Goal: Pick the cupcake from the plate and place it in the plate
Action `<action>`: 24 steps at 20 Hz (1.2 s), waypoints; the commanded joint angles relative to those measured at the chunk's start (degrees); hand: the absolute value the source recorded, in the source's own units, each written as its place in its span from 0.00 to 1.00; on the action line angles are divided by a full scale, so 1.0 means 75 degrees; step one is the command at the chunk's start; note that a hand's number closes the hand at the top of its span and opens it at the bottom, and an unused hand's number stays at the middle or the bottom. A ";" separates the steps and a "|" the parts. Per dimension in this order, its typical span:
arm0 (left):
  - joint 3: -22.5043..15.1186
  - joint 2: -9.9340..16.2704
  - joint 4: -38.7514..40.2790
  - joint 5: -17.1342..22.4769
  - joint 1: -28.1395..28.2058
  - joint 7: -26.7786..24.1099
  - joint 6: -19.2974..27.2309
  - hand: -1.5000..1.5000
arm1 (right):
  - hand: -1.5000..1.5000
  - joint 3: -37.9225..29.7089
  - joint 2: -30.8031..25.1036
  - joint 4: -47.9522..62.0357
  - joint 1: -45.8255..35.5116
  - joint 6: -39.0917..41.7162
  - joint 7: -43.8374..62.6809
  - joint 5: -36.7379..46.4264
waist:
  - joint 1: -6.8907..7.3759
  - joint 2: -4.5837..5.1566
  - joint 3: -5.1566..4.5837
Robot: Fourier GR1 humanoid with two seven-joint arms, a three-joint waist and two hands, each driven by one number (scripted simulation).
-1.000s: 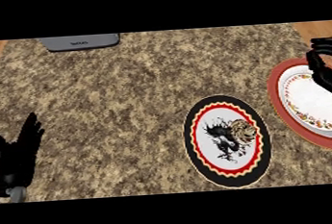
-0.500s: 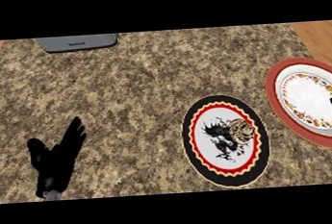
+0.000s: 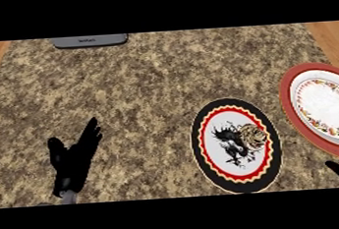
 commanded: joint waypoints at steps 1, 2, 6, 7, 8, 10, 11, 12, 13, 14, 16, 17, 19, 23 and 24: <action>0.0020 0.0013 0.0095 -0.0025 -0.0109 0.0081 -0.0084 0.50 | 0.00 0.0662 -0.0780 -0.0676 0.0583 0.0839 0.1536 0.0720 | 0.0111 0.0028 -0.0010; 0.0082 -0.0013 0.0288 0.0034 -0.0010 -0.0206 -0.0261 0.50 | 0.00 0.0552 -0.1135 -0.0892 0.0372 0.1109 0.2153 0.0756 | 0.0161 0.0038 -0.0016; 0.0073 -0.0084 0.0513 -0.0019 0.0007 -0.0469 -0.0504 0.50 | 0.00 0.0986 -0.1469 -0.1370 -0.0588 0.1648 0.4295 0.1522 | 0.0267 0.0046 -0.0004; 0.0011 0.0096 -0.0053 -0.0112 -0.0230 0.0286 -0.0255 0.50 | 0.00 0.1425 -0.1296 -0.1309 -0.0754 0.1678 0.4670 0.1920 | 0.0292 0.0032 0.0009; 0.0036 0.0125 -0.0227 -0.0035 0.0113 0.0087 -0.0353 0.50 | 0.00 0.1818 -0.1059 -0.1183 -0.0788 0.1574 0.5002 0.2439 | 0.0333 0.0027 0.0009; 0.0229 -0.0163 0.0412 -0.0067 -0.0747 0.0301 -0.0281 0.50 | 0.00 0.2116 -0.0945 -0.1185 -0.1387 0.2075 0.5581 0.2514 | 0.0212 0.0037 0.0014; -0.0128 -0.0157 -0.0342 -0.0198 0.0438 -0.0017 -0.0262 0.50 | 0.00 0.2157 -0.0811 -0.1578 -0.1224 0.2179 0.5906 0.2637 | 0.0225 0.0001 0.0018; 0.0001 -0.0188 0.0000 -0.0287 -0.0089 0.0152 -0.0276 0.50 | 0.00 0.2401 -0.0647 -0.1417 -0.1846 0.2360 0.6278 0.2962 | 0.0208 0.0012 0.0019; 0.0174 -0.0142 0.0451 -0.0162 -0.0002 -0.0320 -0.0660 0.50 | 0.00 0.2777 -0.0324 -0.1005 -0.1960 0.2236 0.6254 0.3363 | 0.0210 0.0019 0.0018; -0.0028 -0.0482 0.0281 -0.0366 -0.0228 0.0025 -0.0165 0.50 | 0.00 0.2875 -0.0136 -0.0565 -0.2763 0.2385 0.6676 0.3540 | 0.0258 0.0027 0.0019; 0.0423 -0.0266 0.0397 -0.0303 -0.0313 0.0017 -0.0479 0.50 | 0.00 0.2863 0.0161 -0.0809 -0.2380 0.2519 0.6761 0.3925 | 0.0148 0.0004 0.0023; 0.0159 -0.0233 -0.0140 -0.0361 0.0081 0.0070 -0.0384 0.50 | 0.00 0.2988 0.0203 -0.0061 -0.2684 0.2633 0.6708 0.3874 | 0.0217 0.0008 0.0025; 0.0293 -0.0515 0.0415 -0.0461 -0.0511 0.0254 -0.0281 0.50 | 0.00 0.3425 0.0846 0.0141 -0.2941 0.2532 0.6950 0.4389 | 0.0166 0.0012 0.0024; 0.0491 -0.0254 -0.0288 -0.0449 0.0252 0.0251 -0.0614 0.50 | 0.00 0.2924 0.1147 0.0637 -0.3484 0.3143 0.6801 0.3823 | 0.0182 0.0000 0.0027; 0.0557 -0.0473 0.0199 -0.0538 -0.0146 0.0306 -0.0627 0.50 | 0.00 0.3045 0.1249 0.0045 -0.2910 0.3109 0.6827 0.3880 | 0.0127 -0.0002 0.0026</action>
